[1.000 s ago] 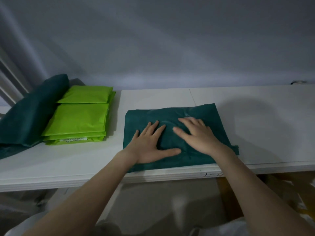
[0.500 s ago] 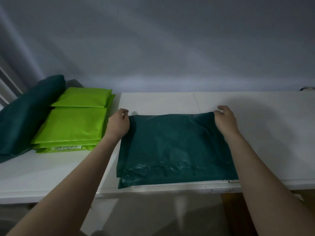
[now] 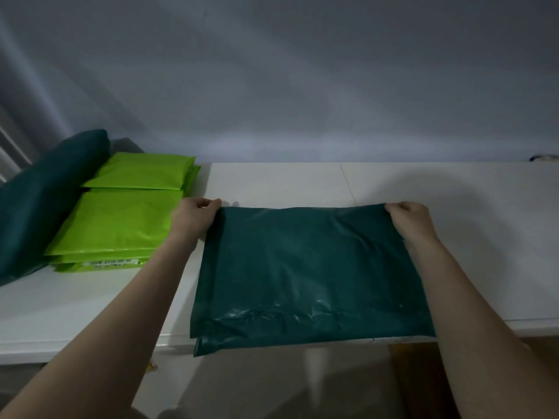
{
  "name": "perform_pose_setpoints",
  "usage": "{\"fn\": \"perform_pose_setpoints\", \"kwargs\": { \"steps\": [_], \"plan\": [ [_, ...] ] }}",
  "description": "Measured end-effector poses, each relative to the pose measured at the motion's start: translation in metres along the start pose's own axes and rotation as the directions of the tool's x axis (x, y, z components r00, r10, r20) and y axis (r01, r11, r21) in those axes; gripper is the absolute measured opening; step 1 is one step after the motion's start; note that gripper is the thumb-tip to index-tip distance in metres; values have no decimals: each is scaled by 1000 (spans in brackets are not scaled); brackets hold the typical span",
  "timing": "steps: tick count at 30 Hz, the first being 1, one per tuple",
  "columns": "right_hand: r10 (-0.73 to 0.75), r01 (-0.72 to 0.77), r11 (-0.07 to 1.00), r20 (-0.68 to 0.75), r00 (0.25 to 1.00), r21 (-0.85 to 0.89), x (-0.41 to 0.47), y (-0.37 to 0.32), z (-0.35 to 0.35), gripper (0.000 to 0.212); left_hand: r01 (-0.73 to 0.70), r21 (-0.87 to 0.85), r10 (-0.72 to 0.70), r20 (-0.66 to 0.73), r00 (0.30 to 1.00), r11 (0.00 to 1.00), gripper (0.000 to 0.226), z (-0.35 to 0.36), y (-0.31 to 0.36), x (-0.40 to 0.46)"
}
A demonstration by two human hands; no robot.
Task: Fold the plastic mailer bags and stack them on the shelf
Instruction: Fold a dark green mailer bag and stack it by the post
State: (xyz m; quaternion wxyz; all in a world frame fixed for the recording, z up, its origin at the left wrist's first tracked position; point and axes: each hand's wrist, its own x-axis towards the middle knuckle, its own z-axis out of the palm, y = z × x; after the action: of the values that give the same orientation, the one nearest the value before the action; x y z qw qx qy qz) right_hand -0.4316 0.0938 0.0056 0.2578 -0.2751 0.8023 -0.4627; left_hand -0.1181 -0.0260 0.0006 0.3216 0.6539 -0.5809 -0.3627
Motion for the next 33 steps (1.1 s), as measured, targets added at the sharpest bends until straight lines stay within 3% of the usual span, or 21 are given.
{"fn": "perform_pose_setpoints", "kwargs": {
  "steps": [5, 9, 18, 22, 28, 33],
  "plan": [
    [-82, 83, 996, -38, 996, 26, -1, -6, 3, 24, -79, -24, 77, -68, 995, 997, 17, 0, 5, -2],
    [-44, 47, 995, -39, 998, 92, 0, -7, 2, 32, -114, -23, 110, -145, 983, 993, 14, -1, 8, -4],
    [27, -26, 993, -7, 1000, 119, 2, 3, -4, 45, -111, -53, 102, -160, 982, 992, 15, 3, 8, -5],
    [-12, -6, 992, 143, 990, 127, -5, 0, -6, 37, -12, -109, 3, -90, 996, 994, 25, 8, 2, 0],
    [-31, 30, 999, 55, 998, 21, 1, 4, -5, 24, 122, -55, -120, 34, 992, 991, 36, 11, -2, 0],
    [-42, 44, 997, 29, 999, -56, 3, 7, -7, 27, 92, -105, -97, -44, 994, 990, 26, 14, 0, -2]
  ]
}}
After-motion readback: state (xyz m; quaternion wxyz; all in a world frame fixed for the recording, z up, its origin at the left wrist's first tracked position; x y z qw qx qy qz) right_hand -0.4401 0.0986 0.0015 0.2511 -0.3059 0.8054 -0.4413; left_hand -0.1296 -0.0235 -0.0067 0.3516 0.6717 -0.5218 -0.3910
